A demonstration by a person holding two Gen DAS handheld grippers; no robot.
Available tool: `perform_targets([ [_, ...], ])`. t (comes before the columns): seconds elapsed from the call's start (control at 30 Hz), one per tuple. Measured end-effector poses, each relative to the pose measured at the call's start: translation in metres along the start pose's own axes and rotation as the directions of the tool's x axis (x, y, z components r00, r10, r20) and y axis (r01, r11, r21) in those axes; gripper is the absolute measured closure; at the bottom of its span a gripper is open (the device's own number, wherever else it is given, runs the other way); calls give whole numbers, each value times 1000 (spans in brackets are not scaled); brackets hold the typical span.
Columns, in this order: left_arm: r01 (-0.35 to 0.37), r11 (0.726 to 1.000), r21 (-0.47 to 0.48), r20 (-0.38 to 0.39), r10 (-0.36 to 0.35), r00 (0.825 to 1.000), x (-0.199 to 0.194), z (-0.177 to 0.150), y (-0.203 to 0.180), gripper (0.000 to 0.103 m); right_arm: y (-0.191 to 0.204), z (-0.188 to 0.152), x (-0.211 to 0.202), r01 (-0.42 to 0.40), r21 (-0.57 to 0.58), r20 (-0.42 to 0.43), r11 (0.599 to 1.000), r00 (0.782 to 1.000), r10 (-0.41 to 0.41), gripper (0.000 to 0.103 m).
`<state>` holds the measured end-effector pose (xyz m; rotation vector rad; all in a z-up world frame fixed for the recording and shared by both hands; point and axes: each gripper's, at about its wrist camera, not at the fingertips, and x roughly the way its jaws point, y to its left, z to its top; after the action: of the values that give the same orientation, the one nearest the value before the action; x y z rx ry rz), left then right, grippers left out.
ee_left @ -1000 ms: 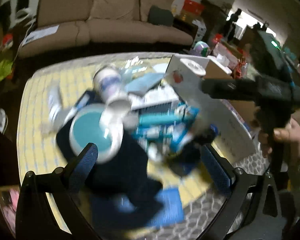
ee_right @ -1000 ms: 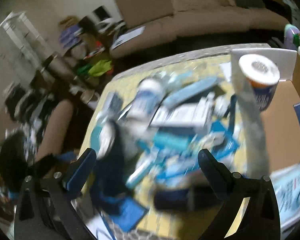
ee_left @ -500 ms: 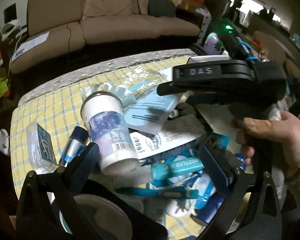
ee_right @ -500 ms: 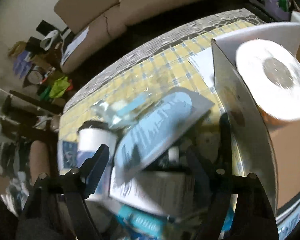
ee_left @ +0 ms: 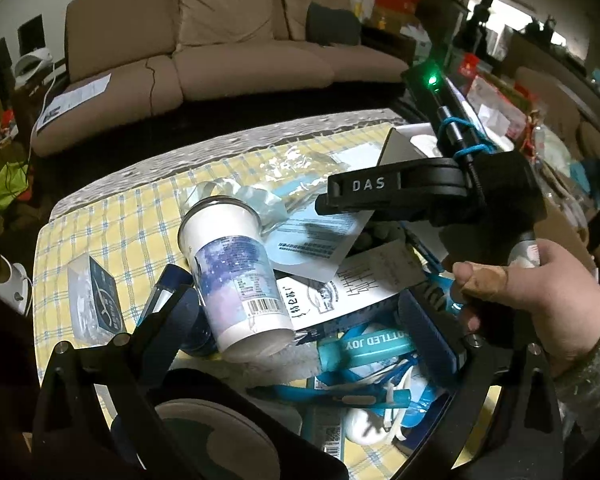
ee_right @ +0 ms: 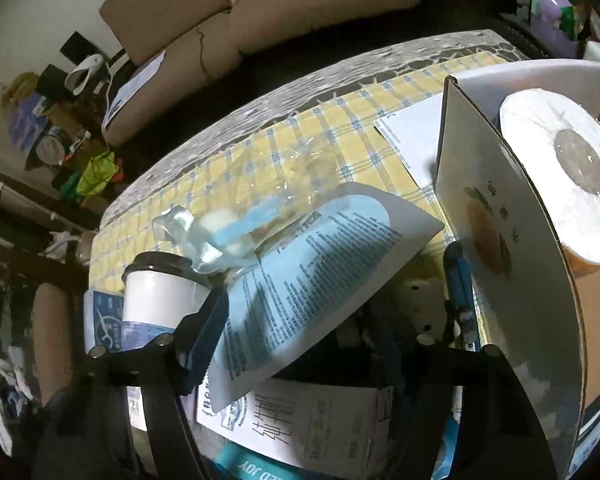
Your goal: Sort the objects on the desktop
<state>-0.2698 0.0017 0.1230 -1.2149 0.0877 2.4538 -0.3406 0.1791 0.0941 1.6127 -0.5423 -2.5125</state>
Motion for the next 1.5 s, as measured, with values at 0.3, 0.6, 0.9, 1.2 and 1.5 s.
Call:
perform_targets([
  [0.3, 4, 1000, 11, -5, -4, 1000, 0, 2, -3, 3, -2, -2, 11, 4, -35, -17, 999, 1000, -4, 80],
  [0.6, 16, 998, 66, -25, -15, 1000, 18, 4, -9, 5, 9, -11, -12, -110, -154, -36, 982, 994, 106, 91],
  [0.9, 15, 986, 165, -91, 0, 996, 56, 17, -40, 36, 18, -20, -39, -206, -178, -69, 962, 978, 197, 91],
  [1.2, 70, 990, 119, -77, -61, 995, 54, 25, -54, 73, 13, -33, -73, -283, -187, -73, 941, 959, 274, 93],
  [1.5, 267, 963, 35, -25, -266, 964, -11, 4, -67, 75, 13, -72, -141, -424, -186, -57, 886, 905, 421, 93],
])
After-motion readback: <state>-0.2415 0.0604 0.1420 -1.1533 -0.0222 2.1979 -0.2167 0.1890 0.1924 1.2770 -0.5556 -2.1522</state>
